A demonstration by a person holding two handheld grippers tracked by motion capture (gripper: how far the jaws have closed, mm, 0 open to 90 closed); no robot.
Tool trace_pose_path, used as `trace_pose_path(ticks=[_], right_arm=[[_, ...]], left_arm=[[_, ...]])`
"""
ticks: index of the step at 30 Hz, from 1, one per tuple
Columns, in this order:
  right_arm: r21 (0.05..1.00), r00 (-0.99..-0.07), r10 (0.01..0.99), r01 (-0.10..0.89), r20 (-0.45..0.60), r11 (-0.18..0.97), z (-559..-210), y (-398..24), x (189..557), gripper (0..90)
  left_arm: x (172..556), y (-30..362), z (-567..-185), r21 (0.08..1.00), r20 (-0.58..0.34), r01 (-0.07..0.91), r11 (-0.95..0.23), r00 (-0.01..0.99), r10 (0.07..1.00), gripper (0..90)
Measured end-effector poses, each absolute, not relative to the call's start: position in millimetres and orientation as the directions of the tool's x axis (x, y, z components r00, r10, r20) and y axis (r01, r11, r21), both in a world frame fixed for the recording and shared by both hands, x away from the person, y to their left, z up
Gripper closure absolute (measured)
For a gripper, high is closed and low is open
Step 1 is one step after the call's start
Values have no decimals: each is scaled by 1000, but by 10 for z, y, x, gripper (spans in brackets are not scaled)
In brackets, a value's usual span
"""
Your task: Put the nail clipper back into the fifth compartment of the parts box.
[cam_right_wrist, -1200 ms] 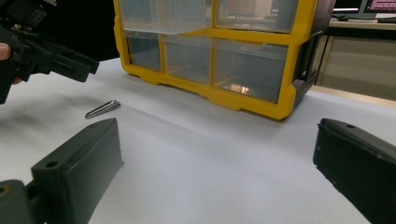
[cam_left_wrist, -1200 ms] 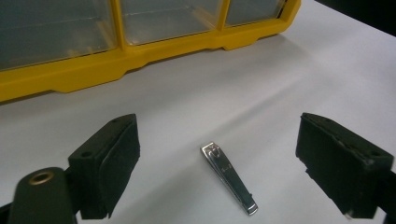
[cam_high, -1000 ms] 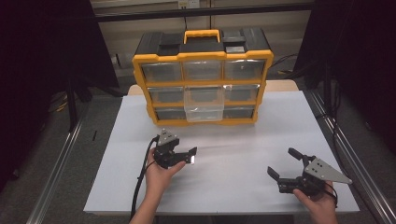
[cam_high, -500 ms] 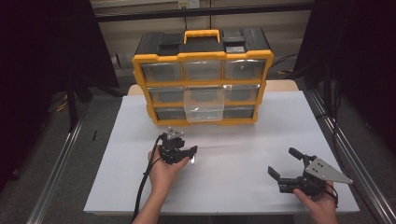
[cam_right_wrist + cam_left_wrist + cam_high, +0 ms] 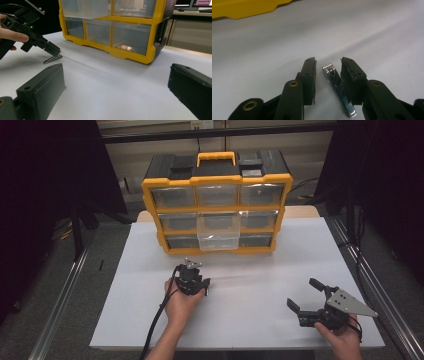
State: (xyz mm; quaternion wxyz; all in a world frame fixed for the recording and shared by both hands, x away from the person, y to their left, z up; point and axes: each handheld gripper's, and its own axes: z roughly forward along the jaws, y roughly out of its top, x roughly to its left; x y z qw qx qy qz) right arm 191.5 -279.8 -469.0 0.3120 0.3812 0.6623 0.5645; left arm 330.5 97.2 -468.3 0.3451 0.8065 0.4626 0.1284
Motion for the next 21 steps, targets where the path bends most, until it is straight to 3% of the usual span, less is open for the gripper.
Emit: trace_pose_path(ticks=[12, 17, 21], right_arm=[[986, -514, 858, 151, 15, 73, -4691, -2795, 1916, 3], [985, -510, 860, 153, 15, 74, -4686, -2796, 1909, 4], [986, -511, 860, 148, 10, 76, -4683, -2797, 1914, 5]], left_arm=[[3315, 891, -4753, 661, -117, 665, -348, 550, 827, 673], [3302, 843, -4756, 663, -73, 663, -347, 519, 852, 736], [3308, 847, -4750, 655, -89, 678, -335, 509, 856, 777]])
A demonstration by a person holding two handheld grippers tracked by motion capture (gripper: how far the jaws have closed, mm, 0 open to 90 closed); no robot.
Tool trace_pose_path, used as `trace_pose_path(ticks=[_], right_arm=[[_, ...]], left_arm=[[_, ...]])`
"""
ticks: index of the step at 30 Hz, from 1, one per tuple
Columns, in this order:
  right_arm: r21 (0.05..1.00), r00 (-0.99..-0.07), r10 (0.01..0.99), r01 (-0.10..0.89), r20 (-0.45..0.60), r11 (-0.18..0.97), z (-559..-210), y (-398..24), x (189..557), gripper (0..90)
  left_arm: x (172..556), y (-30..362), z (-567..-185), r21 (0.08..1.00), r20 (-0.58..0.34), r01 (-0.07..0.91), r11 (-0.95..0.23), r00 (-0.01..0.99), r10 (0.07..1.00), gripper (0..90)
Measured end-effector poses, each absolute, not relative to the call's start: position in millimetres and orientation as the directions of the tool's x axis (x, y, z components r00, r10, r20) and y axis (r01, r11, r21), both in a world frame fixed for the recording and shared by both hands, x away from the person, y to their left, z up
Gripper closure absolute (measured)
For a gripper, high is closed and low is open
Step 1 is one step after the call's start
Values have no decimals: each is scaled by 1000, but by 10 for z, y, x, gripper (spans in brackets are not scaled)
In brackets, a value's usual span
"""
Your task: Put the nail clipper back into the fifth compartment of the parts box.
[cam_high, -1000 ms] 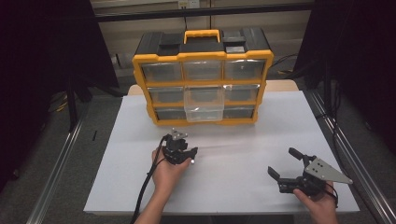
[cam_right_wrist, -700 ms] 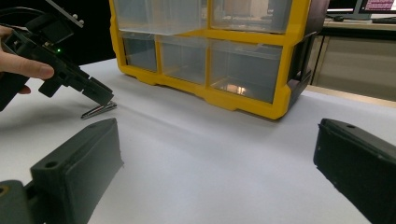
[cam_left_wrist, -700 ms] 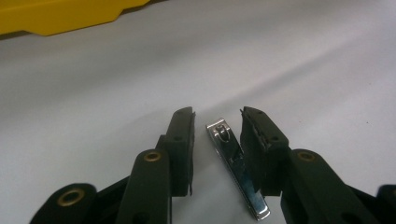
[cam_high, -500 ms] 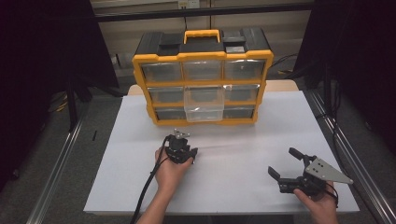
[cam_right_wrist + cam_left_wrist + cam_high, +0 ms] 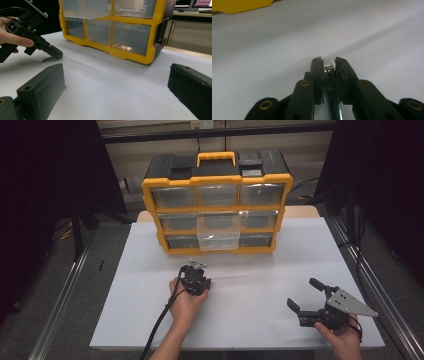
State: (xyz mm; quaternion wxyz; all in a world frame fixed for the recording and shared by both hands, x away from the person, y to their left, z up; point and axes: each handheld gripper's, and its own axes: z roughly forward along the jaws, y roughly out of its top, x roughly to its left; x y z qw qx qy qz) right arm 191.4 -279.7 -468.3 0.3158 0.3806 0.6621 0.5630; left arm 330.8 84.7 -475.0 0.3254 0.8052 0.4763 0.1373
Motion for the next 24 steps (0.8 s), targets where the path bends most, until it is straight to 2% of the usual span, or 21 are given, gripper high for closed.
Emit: trace_pose_path(ticks=[7, 12, 14, 24], right_arm=[[985, -513, 859, 151, 8, 80, -4686, -2796, 1919, 6], [986, -511, 860, 150, 11, 77, -4688, -2799, 1922, 6], [985, -513, 858, 157, 17, 74, -4689, -2806, 1919, 6], [986, -508, 861, 149, 13, 73, -4689, -2815, 1924, 6]], left_arm=[[3323, 867, -4753, 656, -101, 681, -326, 507, 856, 795], [3351, 906, -4751, 657, -161, 699, -282, 496, 854, 795], [3355, 935, -4737, 646, -141, 697, -310, 509, 849, 795], [3326, 1004, -4695, 676, -186, 687, -266, 508, 841, 795]])
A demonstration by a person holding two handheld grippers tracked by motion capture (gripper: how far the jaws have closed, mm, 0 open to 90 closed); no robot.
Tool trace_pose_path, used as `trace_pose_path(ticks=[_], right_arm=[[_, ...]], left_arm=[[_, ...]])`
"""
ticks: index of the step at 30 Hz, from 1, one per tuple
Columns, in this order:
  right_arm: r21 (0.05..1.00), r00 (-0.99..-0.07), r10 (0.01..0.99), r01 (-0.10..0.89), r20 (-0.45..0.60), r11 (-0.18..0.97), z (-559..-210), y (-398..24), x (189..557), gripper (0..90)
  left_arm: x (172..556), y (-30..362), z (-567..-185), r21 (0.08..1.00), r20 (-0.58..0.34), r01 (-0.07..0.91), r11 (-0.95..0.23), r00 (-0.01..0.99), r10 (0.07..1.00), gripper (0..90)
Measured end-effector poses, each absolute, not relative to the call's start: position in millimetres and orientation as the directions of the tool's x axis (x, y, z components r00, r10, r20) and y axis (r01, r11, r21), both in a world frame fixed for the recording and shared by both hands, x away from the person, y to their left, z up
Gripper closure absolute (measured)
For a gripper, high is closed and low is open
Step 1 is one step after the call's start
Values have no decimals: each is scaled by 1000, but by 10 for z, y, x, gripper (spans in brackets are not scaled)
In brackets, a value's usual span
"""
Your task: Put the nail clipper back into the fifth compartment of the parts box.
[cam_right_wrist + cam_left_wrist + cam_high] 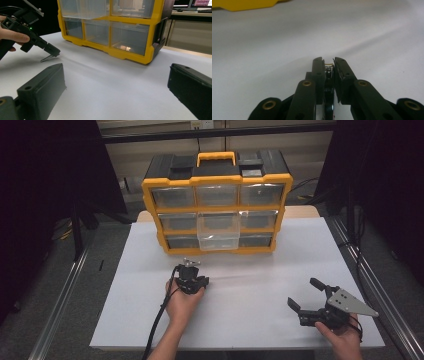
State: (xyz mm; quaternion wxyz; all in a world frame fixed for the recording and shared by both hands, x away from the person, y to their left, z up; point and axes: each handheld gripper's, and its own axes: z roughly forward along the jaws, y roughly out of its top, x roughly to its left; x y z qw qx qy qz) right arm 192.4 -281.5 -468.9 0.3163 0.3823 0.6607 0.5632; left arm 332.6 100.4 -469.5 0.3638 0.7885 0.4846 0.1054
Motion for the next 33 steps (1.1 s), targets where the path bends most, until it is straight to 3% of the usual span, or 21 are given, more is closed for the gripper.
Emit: trace_pose_path(ticks=[13, 33], right_arm=[[986, -507, 862, 148, 13, 72, -4688, -2813, 1917, 6], [987, -513, 858, 142, 7, 77, -4685, -2813, 1914, 6]], left_arm=[[3252, 1105, -4627, 730, -241, 655, -194, 513, 824, 795], [3188, 1201, -4584, 797, -243, 587, -142, 526, 815, 796]])
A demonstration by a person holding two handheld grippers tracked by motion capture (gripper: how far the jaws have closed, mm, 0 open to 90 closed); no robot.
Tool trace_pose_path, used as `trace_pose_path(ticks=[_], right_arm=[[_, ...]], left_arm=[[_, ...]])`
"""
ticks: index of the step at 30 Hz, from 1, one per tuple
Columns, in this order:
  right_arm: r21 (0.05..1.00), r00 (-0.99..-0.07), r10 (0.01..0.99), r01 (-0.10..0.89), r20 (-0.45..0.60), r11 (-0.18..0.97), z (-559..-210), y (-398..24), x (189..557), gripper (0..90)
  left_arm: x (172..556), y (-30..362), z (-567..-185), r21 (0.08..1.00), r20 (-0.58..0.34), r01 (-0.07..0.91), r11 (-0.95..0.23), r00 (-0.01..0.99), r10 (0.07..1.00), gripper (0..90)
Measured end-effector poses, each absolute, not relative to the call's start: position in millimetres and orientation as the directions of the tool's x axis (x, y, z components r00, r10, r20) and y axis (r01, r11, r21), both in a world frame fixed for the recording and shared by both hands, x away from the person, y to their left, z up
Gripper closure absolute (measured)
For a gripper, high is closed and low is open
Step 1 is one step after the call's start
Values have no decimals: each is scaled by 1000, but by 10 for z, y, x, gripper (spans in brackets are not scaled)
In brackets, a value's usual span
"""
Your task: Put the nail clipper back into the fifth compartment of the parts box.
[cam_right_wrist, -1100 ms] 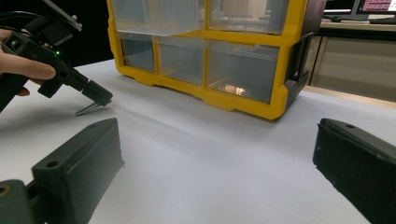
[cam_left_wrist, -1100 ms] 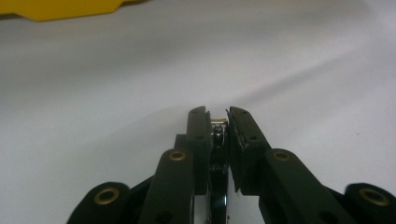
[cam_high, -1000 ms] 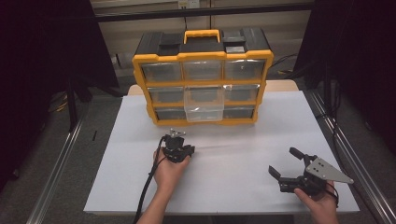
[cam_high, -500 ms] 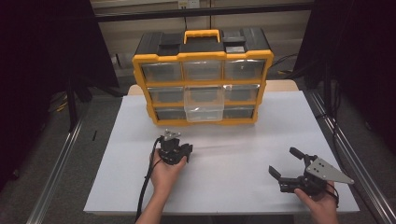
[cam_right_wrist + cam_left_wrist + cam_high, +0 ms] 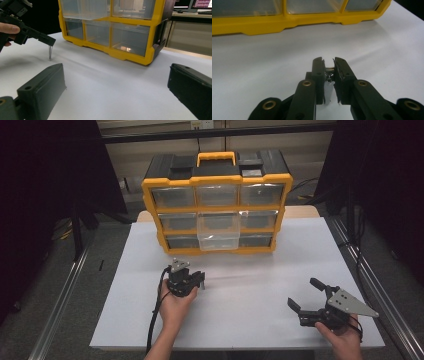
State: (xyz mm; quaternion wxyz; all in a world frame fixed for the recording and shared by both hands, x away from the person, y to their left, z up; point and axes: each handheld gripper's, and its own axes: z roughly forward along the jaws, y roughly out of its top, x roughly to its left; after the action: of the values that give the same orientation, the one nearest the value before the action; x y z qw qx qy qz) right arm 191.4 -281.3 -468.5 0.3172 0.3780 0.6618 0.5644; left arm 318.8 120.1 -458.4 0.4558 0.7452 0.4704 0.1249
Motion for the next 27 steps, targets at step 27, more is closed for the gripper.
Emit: trace_pose_path(ticks=[27], right_arm=[[988, -514, 858, 138, 7, 75, -4685, -2806, 1916, 6]], left_arm=[[3130, 1165, -4742, 817, -190, 543, -193, 571, 798, 795]])
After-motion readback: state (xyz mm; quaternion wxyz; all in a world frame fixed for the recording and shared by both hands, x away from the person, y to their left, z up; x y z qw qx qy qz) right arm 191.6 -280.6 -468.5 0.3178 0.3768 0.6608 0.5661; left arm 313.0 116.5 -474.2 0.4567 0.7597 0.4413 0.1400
